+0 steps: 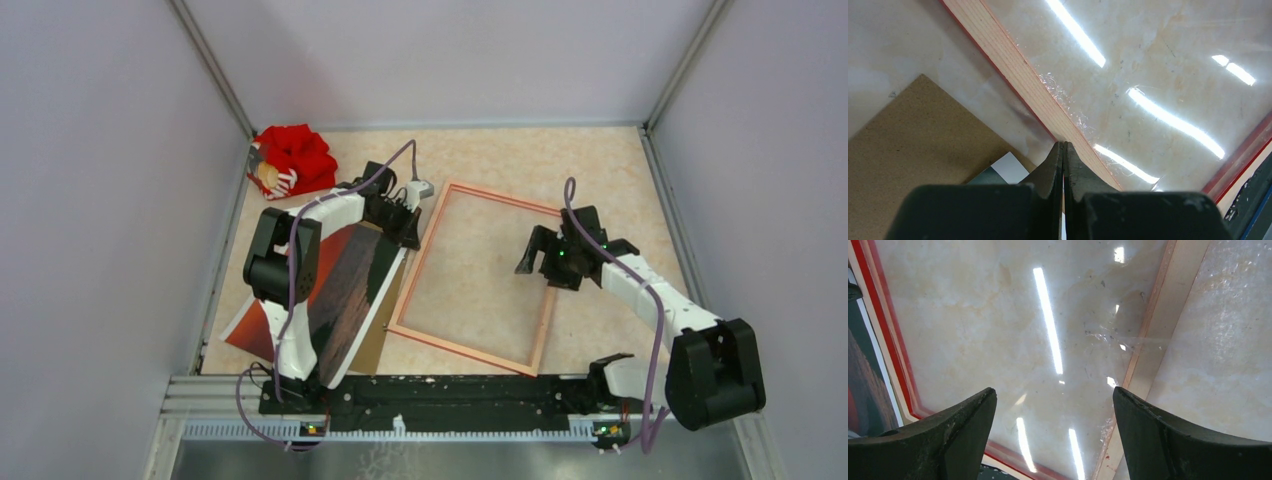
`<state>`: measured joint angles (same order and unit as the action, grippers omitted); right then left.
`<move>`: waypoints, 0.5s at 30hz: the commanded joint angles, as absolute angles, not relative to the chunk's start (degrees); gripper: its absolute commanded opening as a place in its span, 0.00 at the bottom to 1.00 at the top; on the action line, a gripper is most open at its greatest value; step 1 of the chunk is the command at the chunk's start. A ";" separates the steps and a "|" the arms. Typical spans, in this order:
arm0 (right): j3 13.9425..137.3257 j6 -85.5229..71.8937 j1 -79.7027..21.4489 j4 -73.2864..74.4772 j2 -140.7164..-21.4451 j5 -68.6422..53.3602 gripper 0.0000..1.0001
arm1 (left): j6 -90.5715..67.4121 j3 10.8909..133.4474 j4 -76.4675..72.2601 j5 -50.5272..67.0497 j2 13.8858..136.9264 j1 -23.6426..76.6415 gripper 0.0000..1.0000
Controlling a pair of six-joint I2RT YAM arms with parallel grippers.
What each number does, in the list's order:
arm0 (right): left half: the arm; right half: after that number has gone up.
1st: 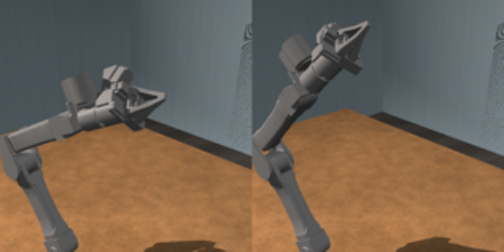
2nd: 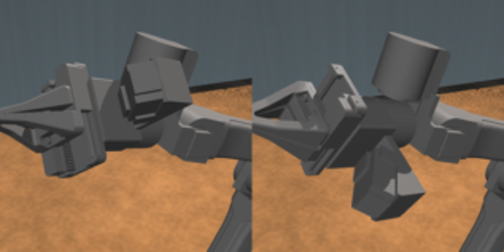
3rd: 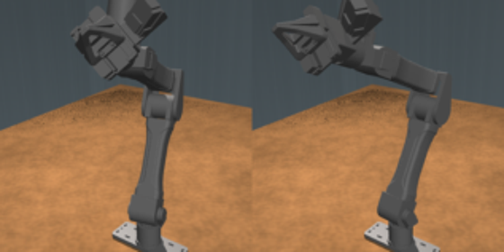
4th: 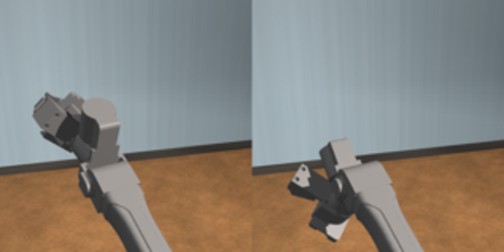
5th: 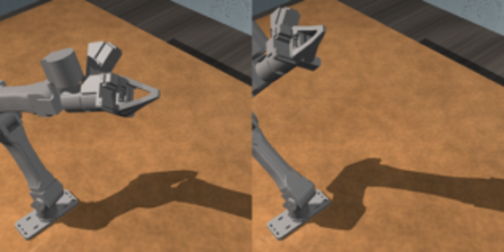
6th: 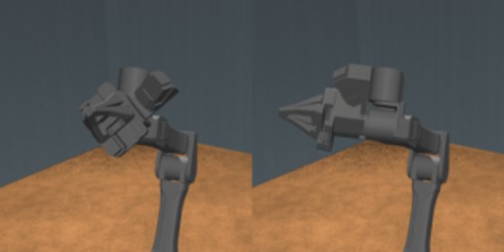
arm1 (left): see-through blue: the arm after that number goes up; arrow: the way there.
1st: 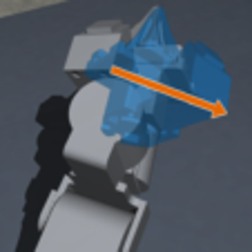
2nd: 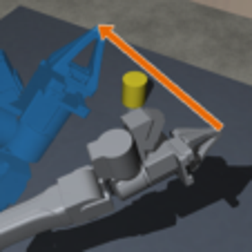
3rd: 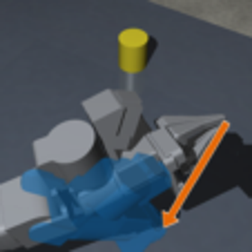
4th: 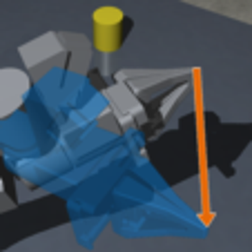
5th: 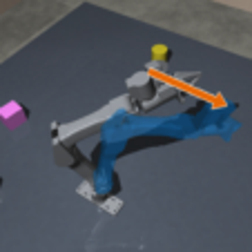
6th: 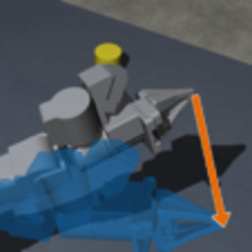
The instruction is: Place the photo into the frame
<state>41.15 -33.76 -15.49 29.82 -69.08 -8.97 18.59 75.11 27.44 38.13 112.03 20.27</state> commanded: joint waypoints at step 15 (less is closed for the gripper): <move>45.98 -31.05 -9.35 31.98 -66.94 -6.33 0.86 | 19.45 75.92 28.23 39.39 112.21 21.05 0.02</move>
<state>41.60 -32.80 -13.17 31.20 -69.04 -8.58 18.59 75.11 27.44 38.13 112.03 20.27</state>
